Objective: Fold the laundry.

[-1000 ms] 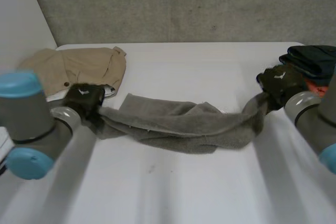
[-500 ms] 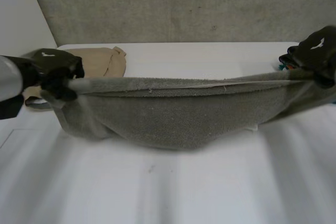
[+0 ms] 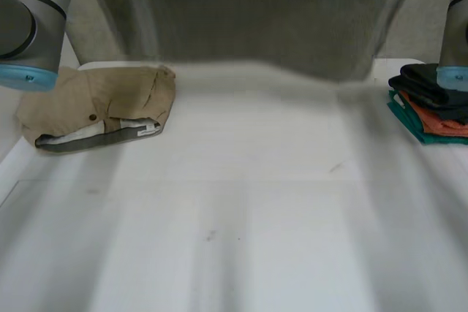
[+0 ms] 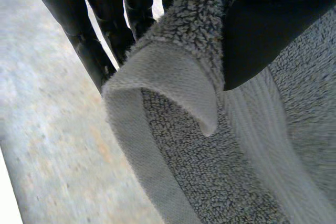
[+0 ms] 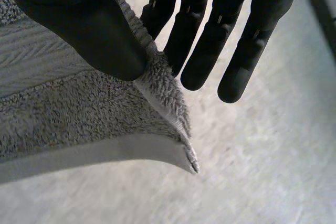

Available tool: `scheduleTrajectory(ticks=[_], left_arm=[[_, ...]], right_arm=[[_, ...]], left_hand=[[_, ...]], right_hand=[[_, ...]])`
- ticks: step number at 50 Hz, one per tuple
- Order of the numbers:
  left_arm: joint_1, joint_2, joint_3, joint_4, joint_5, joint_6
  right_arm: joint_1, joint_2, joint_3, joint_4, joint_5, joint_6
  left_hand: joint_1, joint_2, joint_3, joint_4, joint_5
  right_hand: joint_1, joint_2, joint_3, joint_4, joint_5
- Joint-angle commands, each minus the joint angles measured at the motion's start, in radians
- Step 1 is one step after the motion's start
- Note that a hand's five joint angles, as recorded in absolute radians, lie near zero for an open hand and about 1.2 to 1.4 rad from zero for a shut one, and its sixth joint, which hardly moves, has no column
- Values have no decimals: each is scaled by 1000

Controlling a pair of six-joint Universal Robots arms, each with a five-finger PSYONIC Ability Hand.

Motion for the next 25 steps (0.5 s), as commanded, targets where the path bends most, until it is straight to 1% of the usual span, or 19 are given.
scheduleTrajectory(ticks=[1, 4, 5, 11, 15, 18, 22, 23, 24, 25], left_arm=[[7, 17, -88, -49, 9, -62], [7, 10, -159, -77, 24, -72], [7, 7, -205, -81, 33, -71], [5, 6, -387, -86, 90, -68], [5, 9, -522, -110, 130, -48], [10, 20, -590, -143, 138, -26], [28, 75, -706, -253, 144, 26], [39, 113, -761, -320, 148, 49], [42, 134, -786, -350, 153, 59], [48, 159, -812, -382, 159, 70]], right_arm=[[3, -20, 93, 55, -60, 20], [0, -9, 125, 103, -86, 26], [-5, 6, 149, 136, -107, 31], [-25, 62, 241, 244, -149, 32], [-42, 85, 312, 314, -178, 29], [-55, 83, 364, 380, -202, 17], [-75, 51, 429, 533, -224, -32], [-81, 39, 441, 572, -224, -48], [-92, 8, 471, 657, -222, -87], [-100, -9, 488, 700, -221, -110]], left_hand=[[235, 199, 206, 196, 247], [235, 199, 206, 196, 247], [235, 199, 206, 196, 247], [235, 199, 206, 196, 247], [235, 199, 206, 196, 247], [235, 199, 206, 196, 247], [235, 199, 206, 196, 247], [235, 199, 206, 196, 247], [235, 199, 206, 196, 247], [235, 199, 206, 196, 247]], right_hand=[[285, 214, 202, 196, 205], [285, 214, 202, 196, 205], [285, 214, 202, 196, 205], [285, 214, 202, 196, 205], [285, 214, 202, 196, 205], [285, 214, 202, 196, 205], [285, 214, 202, 196, 205], [285, 214, 202, 196, 205], [285, 214, 202, 196, 205], [285, 214, 202, 196, 205]])
